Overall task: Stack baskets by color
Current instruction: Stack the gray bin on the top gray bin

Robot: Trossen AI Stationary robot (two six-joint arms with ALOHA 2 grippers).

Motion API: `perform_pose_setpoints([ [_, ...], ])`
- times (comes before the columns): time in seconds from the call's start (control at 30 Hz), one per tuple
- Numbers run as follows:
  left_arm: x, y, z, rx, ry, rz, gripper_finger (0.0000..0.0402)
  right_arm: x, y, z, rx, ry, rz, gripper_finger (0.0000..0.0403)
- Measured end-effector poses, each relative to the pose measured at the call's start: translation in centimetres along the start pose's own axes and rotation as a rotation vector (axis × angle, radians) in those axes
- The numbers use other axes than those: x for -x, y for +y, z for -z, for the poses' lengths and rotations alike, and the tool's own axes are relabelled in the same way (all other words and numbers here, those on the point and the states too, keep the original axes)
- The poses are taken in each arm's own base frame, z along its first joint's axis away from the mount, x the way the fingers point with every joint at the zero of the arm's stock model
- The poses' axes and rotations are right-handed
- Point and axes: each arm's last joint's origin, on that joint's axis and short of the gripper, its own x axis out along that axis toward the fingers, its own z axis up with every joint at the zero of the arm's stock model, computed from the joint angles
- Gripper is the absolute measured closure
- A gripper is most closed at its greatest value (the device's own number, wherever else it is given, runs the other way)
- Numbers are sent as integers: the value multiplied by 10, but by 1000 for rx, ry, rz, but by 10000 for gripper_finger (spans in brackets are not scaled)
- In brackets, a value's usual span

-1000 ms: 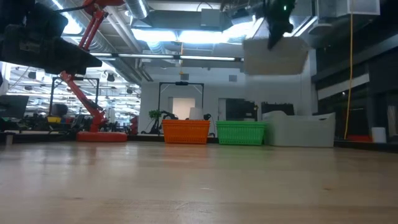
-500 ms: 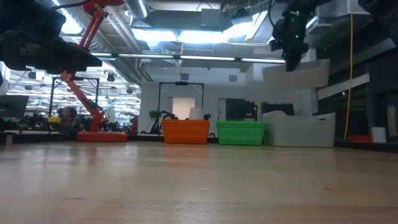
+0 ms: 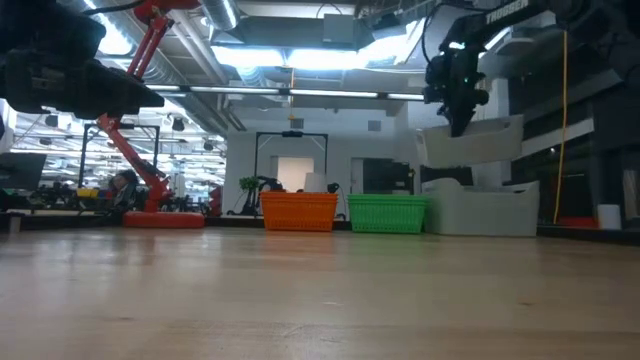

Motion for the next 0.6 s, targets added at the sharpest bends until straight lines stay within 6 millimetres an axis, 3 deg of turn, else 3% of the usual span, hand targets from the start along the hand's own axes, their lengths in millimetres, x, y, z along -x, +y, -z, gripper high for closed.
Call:
perform_pose_setpoints([
  [0.6, 0, 0, 0, 0, 0, 0, 401, -35, -3, -11, 41, 25, -135, 403],
])
